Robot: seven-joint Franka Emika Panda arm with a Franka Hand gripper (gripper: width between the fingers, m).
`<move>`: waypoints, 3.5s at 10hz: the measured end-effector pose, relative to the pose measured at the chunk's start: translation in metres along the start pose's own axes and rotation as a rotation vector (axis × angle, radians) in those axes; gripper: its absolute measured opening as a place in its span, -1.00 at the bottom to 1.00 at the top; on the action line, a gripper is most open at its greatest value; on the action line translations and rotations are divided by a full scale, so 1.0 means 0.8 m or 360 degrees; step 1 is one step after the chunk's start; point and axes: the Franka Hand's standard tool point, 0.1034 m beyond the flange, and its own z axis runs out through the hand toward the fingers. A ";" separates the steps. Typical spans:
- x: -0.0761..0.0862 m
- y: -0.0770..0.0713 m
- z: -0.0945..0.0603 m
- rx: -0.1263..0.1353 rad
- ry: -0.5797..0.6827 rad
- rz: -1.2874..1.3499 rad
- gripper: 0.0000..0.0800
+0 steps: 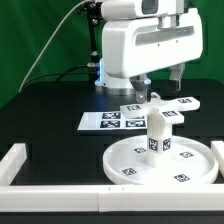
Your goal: Assemble round table
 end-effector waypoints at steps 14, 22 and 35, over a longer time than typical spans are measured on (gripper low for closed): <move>-0.009 -0.017 0.023 0.0023 -0.0058 -0.0289 0.62; -0.011 -0.020 0.033 0.0035 -0.0063 -0.0185 0.08; -0.009 -0.010 0.033 -0.0002 0.0134 0.1910 0.08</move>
Offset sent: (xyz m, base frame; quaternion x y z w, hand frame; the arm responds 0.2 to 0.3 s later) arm 0.0000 0.0000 0.0000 0.0000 0.0000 0.0000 1.0000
